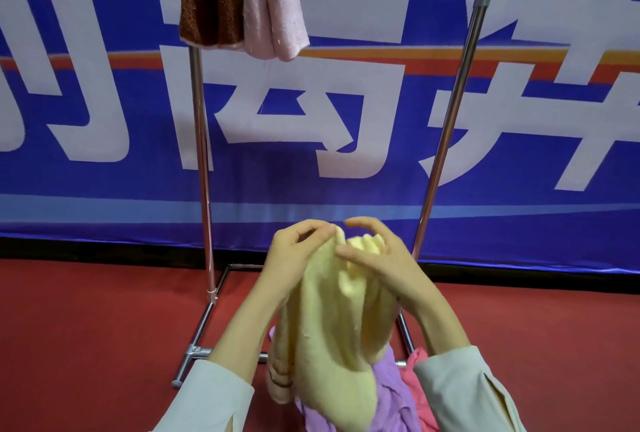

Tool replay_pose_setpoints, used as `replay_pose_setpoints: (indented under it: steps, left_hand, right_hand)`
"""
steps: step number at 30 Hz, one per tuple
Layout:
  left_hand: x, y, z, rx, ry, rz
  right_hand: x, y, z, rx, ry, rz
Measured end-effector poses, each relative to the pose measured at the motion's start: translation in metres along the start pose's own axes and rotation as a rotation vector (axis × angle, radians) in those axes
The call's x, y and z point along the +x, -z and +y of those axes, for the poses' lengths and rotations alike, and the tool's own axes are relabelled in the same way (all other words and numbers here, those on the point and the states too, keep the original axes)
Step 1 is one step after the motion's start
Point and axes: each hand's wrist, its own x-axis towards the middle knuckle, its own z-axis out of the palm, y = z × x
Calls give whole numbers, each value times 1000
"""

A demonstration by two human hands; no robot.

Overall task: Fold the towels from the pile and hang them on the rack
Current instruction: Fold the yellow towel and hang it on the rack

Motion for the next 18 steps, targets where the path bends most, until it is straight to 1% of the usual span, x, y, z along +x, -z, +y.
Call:
replay_pose_setpoints:
  steps: [1, 2, 3, 5, 8, 11, 13, 15, 16, 18]
  left_hand:
    - [-1, -2, 2, 20, -9, -44]
    - [-2, -3, 3, 42, -24, -67]
    - [-2, -3, 4, 56, -36, -75]
    - [-1, 0, 1, 49, -6, -106]
    - [-1, 9, -8, 108, 116, -203]
    - [-2, 22, -16, 163, 190, -168]
    - [-2, 28, -14, 83, 224, -134]
    - [-2, 26, -8, -44, 238, -118]
    - [-2, 22, -5, -80, 230, -110]
    - [-3, 12, 2, -98, 192, -104]
  right_hand:
    - [-2, -3, -1, 2, 2, -64]
    - [-3, -5, -1, 20, 2, -73]
    - [-3, -6, -1, 46, 5, -37]
    - [-1, -6, -2, 124, 19, 82]
    - [4, 0, -2, 318, 63, 288]
    - [6, 15, -1, 494, 80, 463]
    - [6, 22, 2, 494, 61, 511]
    - [6, 20, 5, 389, 13, 475]
    - [5, 17, 5, 317, -2, 418]
    - [4, 10, 6, 178, 1, 218]
